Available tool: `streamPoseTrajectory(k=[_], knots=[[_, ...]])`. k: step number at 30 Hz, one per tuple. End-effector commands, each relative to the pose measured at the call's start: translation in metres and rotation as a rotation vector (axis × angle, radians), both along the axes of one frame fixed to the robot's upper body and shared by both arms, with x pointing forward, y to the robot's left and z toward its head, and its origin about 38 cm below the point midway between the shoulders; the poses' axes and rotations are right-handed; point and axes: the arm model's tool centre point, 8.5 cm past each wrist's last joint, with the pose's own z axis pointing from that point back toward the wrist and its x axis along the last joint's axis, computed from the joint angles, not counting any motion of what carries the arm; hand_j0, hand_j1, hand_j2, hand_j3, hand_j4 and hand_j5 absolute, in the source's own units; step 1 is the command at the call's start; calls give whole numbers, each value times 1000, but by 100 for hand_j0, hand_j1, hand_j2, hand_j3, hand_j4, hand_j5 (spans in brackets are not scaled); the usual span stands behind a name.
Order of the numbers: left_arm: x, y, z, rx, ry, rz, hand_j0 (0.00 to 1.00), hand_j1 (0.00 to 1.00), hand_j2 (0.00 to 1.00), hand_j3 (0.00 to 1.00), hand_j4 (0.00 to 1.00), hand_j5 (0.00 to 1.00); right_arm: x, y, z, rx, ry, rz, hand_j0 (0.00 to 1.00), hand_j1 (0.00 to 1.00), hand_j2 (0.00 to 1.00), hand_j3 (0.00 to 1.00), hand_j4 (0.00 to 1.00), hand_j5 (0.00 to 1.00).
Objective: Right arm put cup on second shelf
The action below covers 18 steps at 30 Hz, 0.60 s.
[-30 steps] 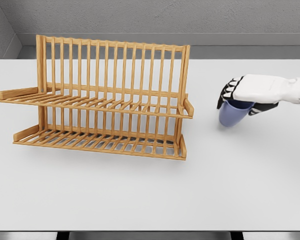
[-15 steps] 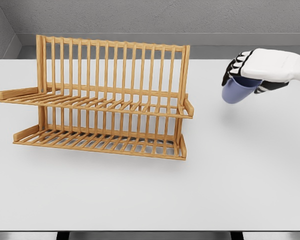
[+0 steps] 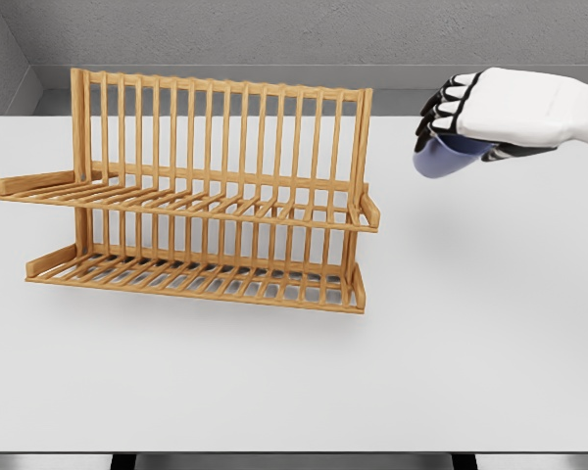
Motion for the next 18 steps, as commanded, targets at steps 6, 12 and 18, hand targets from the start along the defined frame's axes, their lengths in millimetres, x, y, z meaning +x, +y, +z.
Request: streamPoseTrajectory(k=[6,12,18], knots=[[0,0,0,0,0,1,100,100,100,100,100,100,-10,32,7,33,-33,94,68,68,68,68,68,68],[0,0,0,0,0,-1,100,100,100,100,100,100,-7,60,14,78,-53,161,68,68,68,68,68,68],[0,0,0,0,0,-1,100,100,100,100,100,100,-9,78,-7,65,1,205,68,68,68,68,68,68]])
